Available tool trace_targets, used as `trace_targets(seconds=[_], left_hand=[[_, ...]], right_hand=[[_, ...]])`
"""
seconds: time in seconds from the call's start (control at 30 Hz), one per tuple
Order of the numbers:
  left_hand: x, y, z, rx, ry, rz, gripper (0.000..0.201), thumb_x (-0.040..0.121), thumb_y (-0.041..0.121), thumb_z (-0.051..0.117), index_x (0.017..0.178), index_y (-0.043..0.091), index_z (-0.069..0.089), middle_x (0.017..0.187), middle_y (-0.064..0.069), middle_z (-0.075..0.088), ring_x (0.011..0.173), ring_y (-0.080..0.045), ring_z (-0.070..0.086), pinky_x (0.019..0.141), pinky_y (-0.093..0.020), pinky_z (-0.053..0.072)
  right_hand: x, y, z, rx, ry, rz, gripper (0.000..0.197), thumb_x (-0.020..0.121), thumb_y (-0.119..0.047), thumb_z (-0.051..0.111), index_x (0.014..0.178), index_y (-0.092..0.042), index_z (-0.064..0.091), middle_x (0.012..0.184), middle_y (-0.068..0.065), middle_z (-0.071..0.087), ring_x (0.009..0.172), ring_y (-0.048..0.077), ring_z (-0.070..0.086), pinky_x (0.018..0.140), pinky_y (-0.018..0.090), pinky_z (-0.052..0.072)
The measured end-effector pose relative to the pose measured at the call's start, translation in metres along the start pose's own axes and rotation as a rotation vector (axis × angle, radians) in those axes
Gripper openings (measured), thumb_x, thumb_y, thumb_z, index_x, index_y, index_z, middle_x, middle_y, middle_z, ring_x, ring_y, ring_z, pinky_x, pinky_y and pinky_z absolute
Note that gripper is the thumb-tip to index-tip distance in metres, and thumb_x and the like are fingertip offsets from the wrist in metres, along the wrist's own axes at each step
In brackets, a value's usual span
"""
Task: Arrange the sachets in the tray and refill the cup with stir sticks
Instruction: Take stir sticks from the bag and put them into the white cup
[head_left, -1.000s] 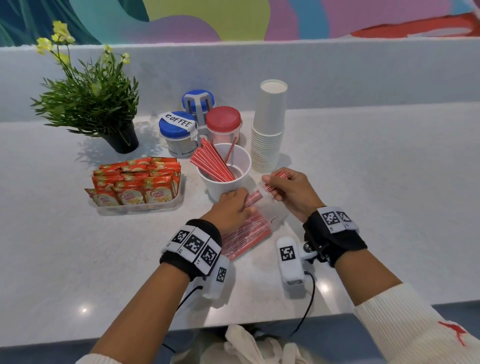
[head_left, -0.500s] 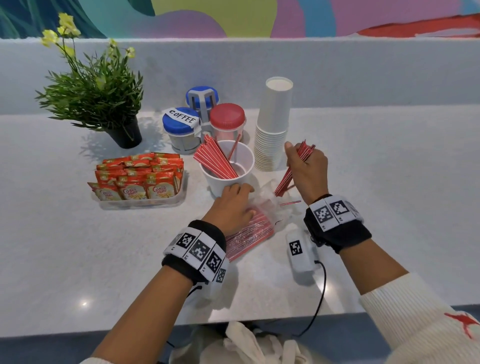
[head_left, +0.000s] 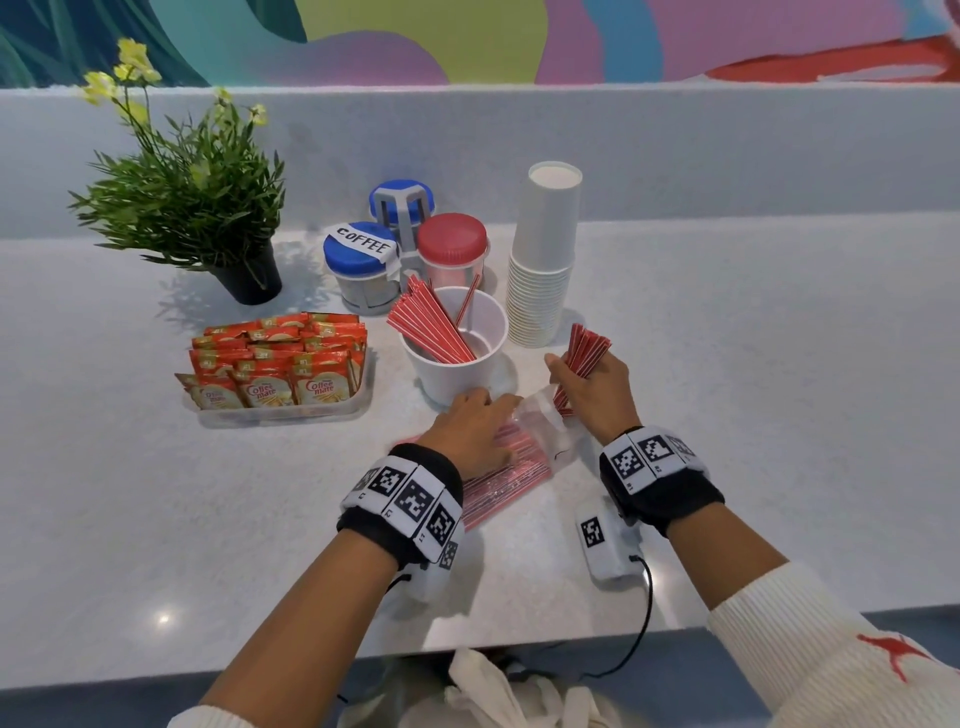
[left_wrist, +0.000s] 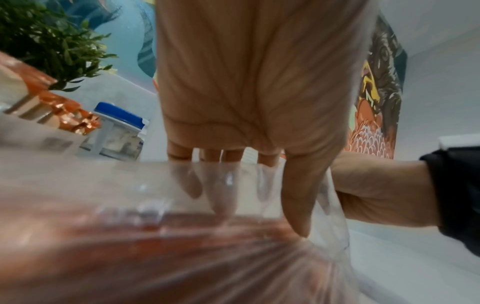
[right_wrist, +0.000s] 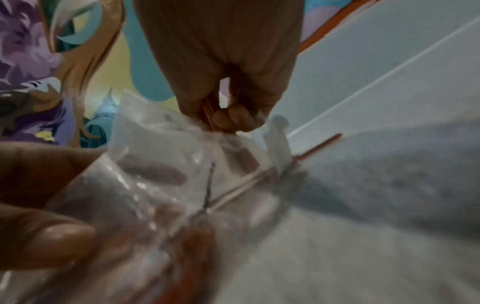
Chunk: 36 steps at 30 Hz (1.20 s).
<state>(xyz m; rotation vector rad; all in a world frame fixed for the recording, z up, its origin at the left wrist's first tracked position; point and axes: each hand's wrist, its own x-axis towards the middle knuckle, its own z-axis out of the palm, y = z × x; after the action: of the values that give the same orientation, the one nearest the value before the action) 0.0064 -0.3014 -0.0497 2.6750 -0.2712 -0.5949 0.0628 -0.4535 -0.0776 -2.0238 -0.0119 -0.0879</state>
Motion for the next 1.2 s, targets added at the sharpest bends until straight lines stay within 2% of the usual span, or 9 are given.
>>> trace_targets(seconds=[0.1,0.37,0.57,0.7,0.77,0.87,1.03,1.13,1.2], left_hand=[[-0.005,0.002,-0.009,-0.085,0.026,0.01,0.055,0.091,0.021,0.053,0.141,0.02,0.03,0.135,-0.01,0.037,0.127,-0.025,0.037,0.107,-0.039,0.035],[-0.023,0.003,-0.076,-0.268,0.318,0.141,0.033,0.093,0.024,0.053,0.123,0.012,0.052,0.104,-0.004,0.058,0.088,-0.012,0.051,0.076,-0.021,0.038],[-0.021,-0.032,-0.112,-0.32,0.584,-0.02,0.031,0.09,0.015,0.057,0.12,0.009,0.055,0.111,-0.009,0.06,0.093,-0.014,0.053,0.075,-0.021,0.039],[-0.015,-0.056,-0.109,-0.362,0.537,-0.225,0.052,0.082,0.014,0.068,0.129,0.004,0.047,0.128,-0.015,0.055,0.113,-0.025,0.053,0.091,-0.03,0.041],[-0.01,-0.065,-0.102,-0.417,0.488,-0.275,0.055,0.081,0.014,0.07,0.13,0.004,0.047,0.128,-0.016,0.055,0.117,-0.029,0.053,0.098,-0.036,0.042],[0.002,-0.071,-0.098,-0.492,0.531,-0.255,0.041,0.082,0.011,0.068,0.12,0.003,0.054,0.116,-0.016,0.061,0.106,-0.029,0.059,0.094,-0.039,0.048],[0.017,-0.076,-0.108,-0.73,0.577,-0.174,0.02,0.084,-0.001,0.058,0.105,-0.001,0.06,0.095,-0.018,0.065,0.077,-0.022,0.066,0.077,-0.03,0.057],[0.022,-0.081,-0.109,-0.845,0.64,-0.137,0.016,0.091,0.001,0.046,0.098,0.0,0.06,0.08,-0.01,0.063,0.074,-0.02,0.063,0.078,-0.03,0.056],[0.021,-0.083,-0.106,-0.902,0.69,-0.129,0.021,0.095,0.006,0.038,0.093,0.005,0.059,0.08,-0.011,0.062,0.081,-0.024,0.061,0.077,-0.03,0.053]], right_hand=[[0.002,-0.015,-0.005,-0.006,0.022,-0.042,0.025,0.089,-0.021,0.058,0.077,0.001,0.062,0.06,-0.006,0.057,0.05,0.0,0.056,0.056,0.006,0.042],[0.015,-0.09,-0.011,0.098,0.01,-0.131,0.025,0.089,-0.012,0.057,0.066,-0.003,0.058,0.055,0.001,0.054,0.032,-0.002,0.049,0.036,0.007,0.035],[0.025,-0.129,0.015,0.154,-0.129,-0.207,0.017,0.088,-0.012,0.059,0.073,-0.005,0.058,0.05,-0.003,0.058,0.034,0.002,0.051,0.038,0.012,0.04],[0.028,-0.133,0.045,-0.06,-0.342,-0.211,0.012,0.085,-0.01,0.061,0.076,-0.012,0.054,0.066,0.002,0.059,0.039,-0.003,0.055,0.042,0.008,0.043],[0.029,-0.129,0.057,-0.227,-0.459,-0.202,0.01,0.084,-0.012,0.064,0.092,-0.009,0.058,0.08,0.003,0.06,0.051,-0.002,0.058,0.056,0.011,0.049],[0.03,-0.117,0.072,-0.445,-0.51,-0.19,0.034,0.079,-0.023,0.068,0.107,-0.006,0.061,0.097,0.007,0.065,0.086,0.019,0.062,0.084,0.031,0.05],[0.033,-0.109,0.084,-0.607,-0.472,-0.209,0.023,0.079,-0.033,0.067,0.088,-0.013,0.059,0.085,0.007,0.061,0.077,0.019,0.053,0.064,0.022,0.037],[0.037,-0.108,0.083,-0.646,-0.456,-0.162,0.036,0.075,-0.032,0.072,0.098,-0.006,0.066,0.095,0.01,0.066,0.088,0.025,0.061,0.079,0.032,0.05],[0.038,-0.108,0.078,-0.543,-0.466,-0.136,0.033,0.075,-0.029,0.074,0.095,-0.004,0.069,0.094,0.012,0.069,0.081,0.022,0.063,0.072,0.029,0.051]])
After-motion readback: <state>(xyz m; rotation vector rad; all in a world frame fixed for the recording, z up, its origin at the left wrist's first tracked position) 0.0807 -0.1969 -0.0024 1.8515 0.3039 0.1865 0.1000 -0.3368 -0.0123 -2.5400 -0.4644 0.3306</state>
